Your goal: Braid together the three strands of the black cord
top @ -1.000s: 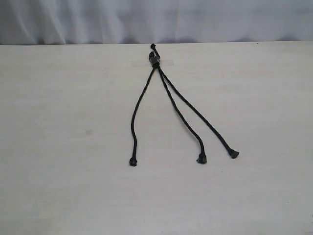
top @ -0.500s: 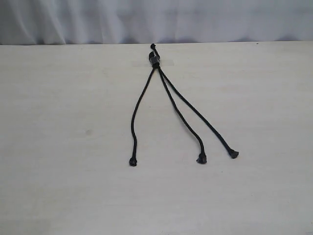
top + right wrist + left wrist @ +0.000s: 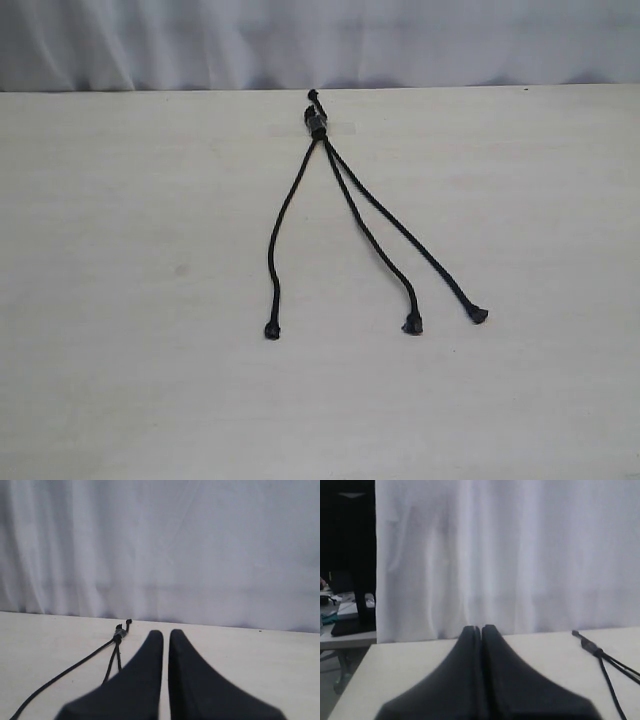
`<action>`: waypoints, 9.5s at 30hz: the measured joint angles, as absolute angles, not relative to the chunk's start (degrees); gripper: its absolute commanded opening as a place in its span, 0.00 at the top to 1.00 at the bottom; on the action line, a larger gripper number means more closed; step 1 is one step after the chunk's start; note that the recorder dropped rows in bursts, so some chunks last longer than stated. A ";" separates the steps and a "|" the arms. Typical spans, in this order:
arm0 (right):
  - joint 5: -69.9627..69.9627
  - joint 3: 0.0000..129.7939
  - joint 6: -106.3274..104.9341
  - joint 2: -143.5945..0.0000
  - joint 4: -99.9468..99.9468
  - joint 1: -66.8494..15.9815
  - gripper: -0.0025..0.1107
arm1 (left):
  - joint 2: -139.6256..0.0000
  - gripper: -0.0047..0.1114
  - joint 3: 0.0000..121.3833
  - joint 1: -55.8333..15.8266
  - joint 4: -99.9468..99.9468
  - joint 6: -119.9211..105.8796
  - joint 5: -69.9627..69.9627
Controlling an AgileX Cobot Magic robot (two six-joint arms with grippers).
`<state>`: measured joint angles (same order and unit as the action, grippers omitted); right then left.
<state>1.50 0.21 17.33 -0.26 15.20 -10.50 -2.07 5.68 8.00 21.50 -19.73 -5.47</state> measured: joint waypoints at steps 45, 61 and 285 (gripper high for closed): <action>36.64 49.86 -8.13 -87.74 -16.55 -10.33 0.85 | -68.25 0.96 34.23 -2.94 0.46 10.85 -32.88; 24.41 56.06 -7.61 -107.52 -12.69 -22.69 0.61 | -68.25 0.96 38.77 -9.55 -9.36 19.42 -38.14; 41.33 69.09 -7.23 -105.95 -11.38 -26.06 0.63 | -103.20 0.81 77.60 -18.07 2.75 6.14 -54.64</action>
